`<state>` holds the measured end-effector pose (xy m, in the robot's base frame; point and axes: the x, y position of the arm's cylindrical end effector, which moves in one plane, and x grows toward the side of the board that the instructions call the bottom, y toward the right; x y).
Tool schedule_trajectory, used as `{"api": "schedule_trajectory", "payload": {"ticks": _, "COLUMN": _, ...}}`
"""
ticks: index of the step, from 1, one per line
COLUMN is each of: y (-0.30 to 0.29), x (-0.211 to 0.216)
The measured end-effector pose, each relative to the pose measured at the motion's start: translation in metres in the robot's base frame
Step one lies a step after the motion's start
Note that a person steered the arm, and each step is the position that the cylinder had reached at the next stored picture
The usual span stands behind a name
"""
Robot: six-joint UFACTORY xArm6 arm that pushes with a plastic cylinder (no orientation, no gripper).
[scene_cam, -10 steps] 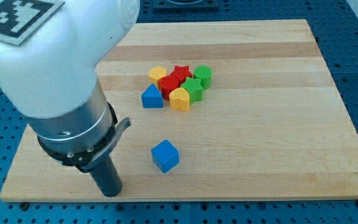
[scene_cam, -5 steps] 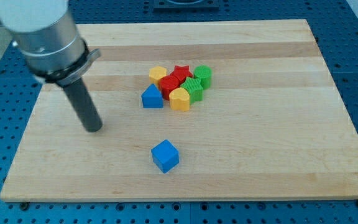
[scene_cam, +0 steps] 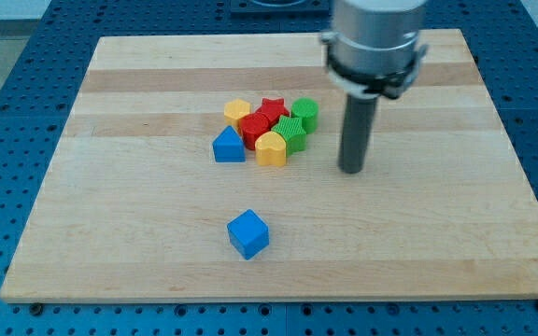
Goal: Push the green star towards the center left along with triangle
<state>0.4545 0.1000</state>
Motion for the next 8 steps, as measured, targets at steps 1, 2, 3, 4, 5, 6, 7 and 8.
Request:
{"api": "schedule_trajectory", "payload": {"ticks": 1, "y": 0.001, "x": -0.038}}
{"api": "schedule_trajectory", "payload": {"ticks": 2, "y": -0.038, "x": -0.042}}
{"api": "schedule_trajectory", "payload": {"ticks": 3, "y": -0.087, "x": -0.041}}
{"api": "schedule_trajectory", "payload": {"ticks": 4, "y": -0.127, "x": -0.041}}
{"api": "schedule_trajectory", "payload": {"ticks": 5, "y": -0.135, "x": -0.041}}
{"api": "schedule_trajectory", "payload": {"ticks": 6, "y": -0.12, "x": -0.041}}
{"api": "schedule_trajectory", "payload": {"ticks": 7, "y": -0.146, "x": -0.038}}
{"api": "schedule_trajectory", "payload": {"ticks": 8, "y": -0.19, "x": -0.036}}
